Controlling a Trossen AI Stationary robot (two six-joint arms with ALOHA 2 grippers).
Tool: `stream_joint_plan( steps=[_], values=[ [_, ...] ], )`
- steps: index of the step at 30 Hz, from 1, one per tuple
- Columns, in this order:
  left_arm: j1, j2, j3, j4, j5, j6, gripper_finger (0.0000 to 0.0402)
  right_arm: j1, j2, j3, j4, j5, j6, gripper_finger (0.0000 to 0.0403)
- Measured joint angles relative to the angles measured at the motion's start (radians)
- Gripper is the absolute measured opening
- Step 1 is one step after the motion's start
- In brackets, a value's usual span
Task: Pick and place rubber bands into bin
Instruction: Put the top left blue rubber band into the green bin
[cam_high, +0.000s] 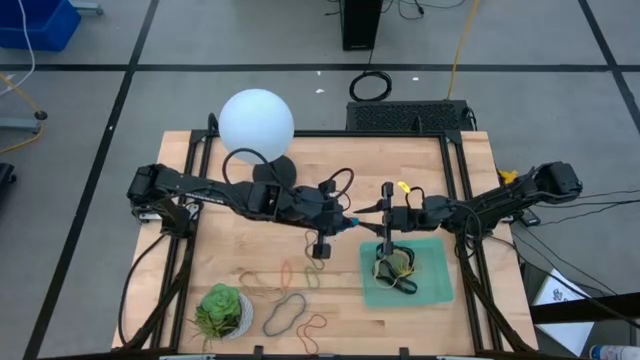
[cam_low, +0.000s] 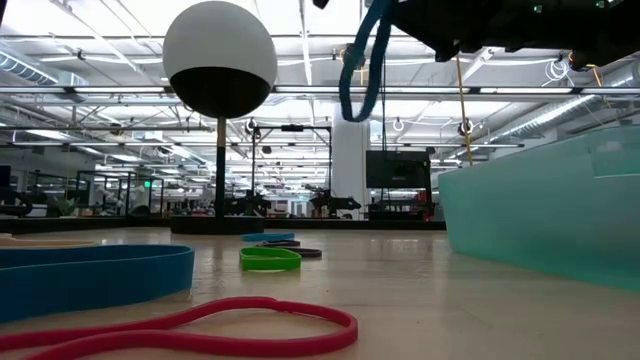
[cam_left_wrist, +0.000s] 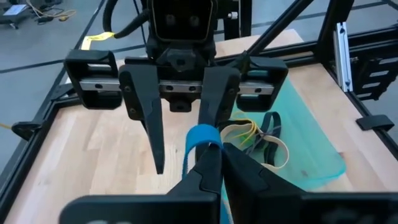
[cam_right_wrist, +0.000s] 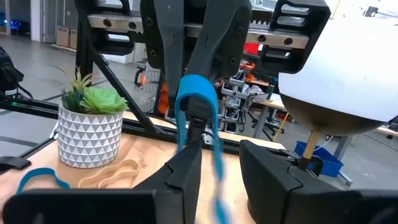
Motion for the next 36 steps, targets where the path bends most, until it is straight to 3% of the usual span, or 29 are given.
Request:
stream_joint_plan(
  steps=[14, 20, 26, 36],
  values=[
    [0.013, 0.0, 0.0, 0.029, 0.07, 0.003, 0.0018, 0.0, 0.0, 0.001, 0.043, -0.024, 0.006, 0.0051],
    [0.013, 0.0, 0.0, 0.029, 0.07, 0.003, 0.001, 0.0, 0.0, 0.001, 0.044, -0.027, -0.005, 0.0006],
    [0.013, 0.0, 0.0, 0.028, 0.07, 0.004, 0.0037, 0.0, 0.0, 0.001, 0.044, -0.026, 0.002, 0.0002],
    [0.012, 0.0, 0.0, 0.026, 0.069, -0.007, 0.0023, 0.0, 0.0, 0.001, 0.044, -0.026, 0.002, 0.0001]
  ],
)
